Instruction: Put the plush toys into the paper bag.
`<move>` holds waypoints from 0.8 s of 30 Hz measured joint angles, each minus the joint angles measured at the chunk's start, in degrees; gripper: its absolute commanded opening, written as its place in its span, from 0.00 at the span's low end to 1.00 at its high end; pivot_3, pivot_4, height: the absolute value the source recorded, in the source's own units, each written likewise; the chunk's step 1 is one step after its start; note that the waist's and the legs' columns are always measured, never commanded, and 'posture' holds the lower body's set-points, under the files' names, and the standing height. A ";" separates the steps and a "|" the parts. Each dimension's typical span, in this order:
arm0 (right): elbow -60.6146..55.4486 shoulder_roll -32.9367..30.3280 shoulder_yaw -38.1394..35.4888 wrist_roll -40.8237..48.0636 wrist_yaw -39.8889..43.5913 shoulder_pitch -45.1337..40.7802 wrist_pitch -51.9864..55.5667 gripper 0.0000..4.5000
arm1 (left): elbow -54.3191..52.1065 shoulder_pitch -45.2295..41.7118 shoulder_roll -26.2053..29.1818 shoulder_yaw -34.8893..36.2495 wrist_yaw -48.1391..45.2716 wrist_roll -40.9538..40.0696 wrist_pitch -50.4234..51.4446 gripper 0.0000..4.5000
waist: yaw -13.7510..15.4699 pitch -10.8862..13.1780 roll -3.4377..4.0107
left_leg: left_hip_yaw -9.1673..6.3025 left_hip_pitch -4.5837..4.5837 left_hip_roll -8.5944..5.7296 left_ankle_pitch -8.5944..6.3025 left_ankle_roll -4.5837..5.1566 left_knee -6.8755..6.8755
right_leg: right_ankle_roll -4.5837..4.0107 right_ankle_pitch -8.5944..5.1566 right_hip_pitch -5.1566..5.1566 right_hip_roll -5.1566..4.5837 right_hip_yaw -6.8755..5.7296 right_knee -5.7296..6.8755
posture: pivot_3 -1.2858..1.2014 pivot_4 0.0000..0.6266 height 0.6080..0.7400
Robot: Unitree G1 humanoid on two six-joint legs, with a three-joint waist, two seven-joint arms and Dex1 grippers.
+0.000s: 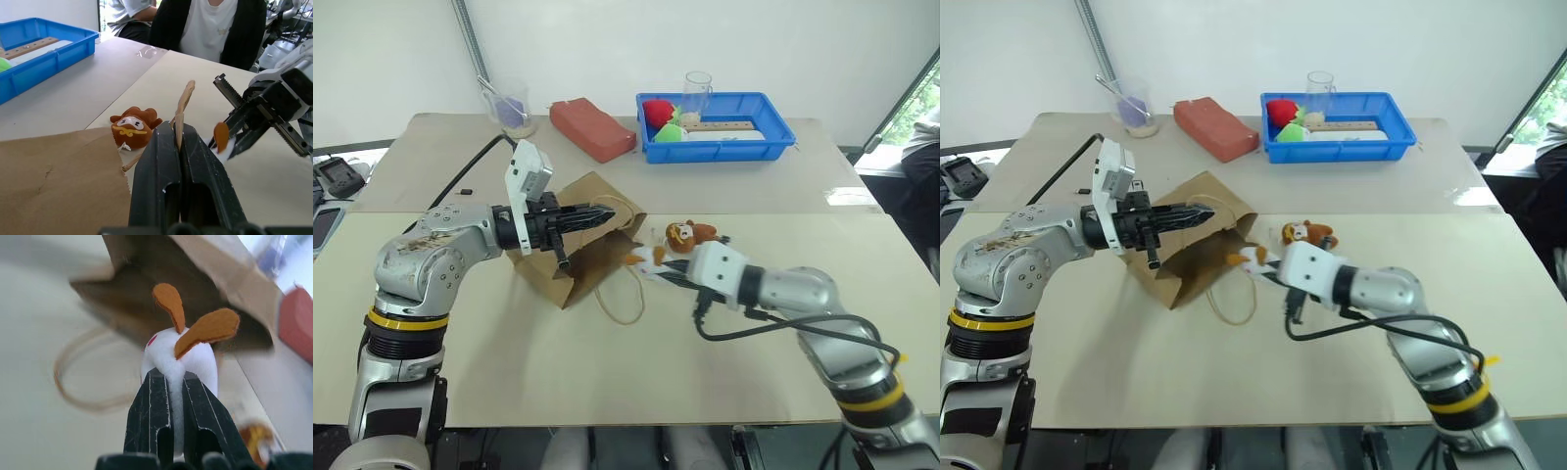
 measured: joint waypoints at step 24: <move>33.49 28.99 8.14 -10.99 -16.98 -11.41 -12.38 0.64 | 0.15 -1.75 -3.51 -0.78 1.61 -0.01 1.18 0.00 | -0.04 0.00 0.01 | -0.25 -0.06 -0.02 0.00 -0.01 -0.06 | -0.07 0.04 -0.13 -0.08 -0.09 0.08 | 0.52 0.24 1.00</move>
